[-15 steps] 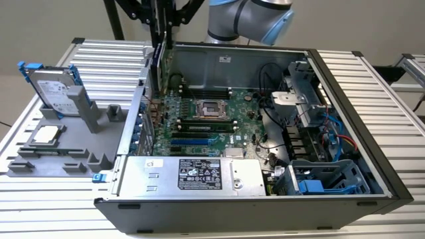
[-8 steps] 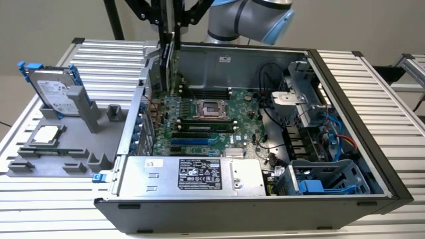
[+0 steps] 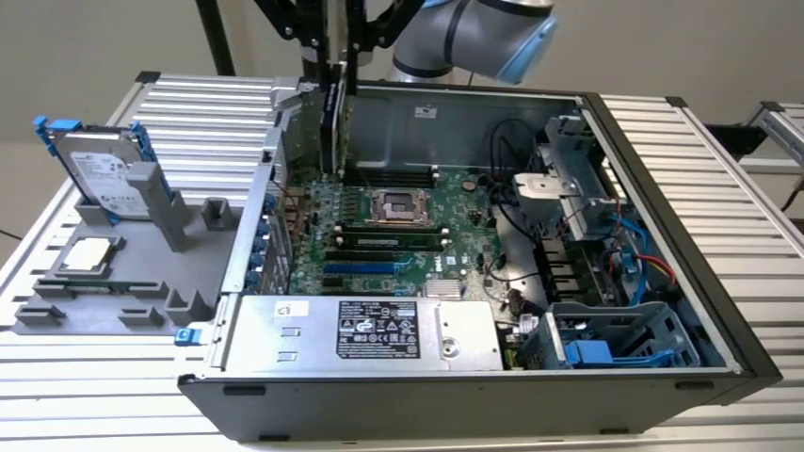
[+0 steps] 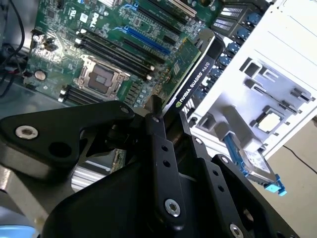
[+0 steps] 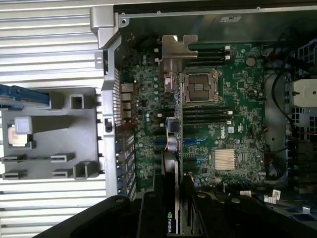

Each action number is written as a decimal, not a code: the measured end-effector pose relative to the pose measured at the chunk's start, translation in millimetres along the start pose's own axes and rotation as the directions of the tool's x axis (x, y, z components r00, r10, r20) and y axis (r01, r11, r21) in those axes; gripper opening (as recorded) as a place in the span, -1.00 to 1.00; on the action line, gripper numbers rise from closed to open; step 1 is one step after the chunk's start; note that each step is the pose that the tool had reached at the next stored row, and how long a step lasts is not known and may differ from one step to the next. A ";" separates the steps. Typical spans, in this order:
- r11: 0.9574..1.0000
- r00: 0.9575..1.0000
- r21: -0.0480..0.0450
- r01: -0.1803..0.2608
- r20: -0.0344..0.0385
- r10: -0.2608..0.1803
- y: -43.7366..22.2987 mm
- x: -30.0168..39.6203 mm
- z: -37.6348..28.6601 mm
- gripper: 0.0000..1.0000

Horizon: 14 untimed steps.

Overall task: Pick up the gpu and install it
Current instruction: 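Pick up the gpu and move the gpu toward the slot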

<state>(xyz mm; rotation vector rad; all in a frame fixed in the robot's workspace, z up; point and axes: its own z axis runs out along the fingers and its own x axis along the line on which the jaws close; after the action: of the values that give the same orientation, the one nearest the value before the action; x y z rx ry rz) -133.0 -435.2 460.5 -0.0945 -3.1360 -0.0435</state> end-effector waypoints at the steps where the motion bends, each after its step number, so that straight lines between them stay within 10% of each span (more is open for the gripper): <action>1: 1.000 1.000 0.001 0.000 0.000 0.000 0.1 -1.5 0.0 -1.00; 14: 1.000 1.000 0.008 0.000 0.000 0.000 1.1 -19.4 -0.1 -1.00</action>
<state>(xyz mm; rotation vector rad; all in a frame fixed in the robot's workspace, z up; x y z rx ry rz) -113.6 -435.3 460.5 -0.0946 -3.1361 -0.0314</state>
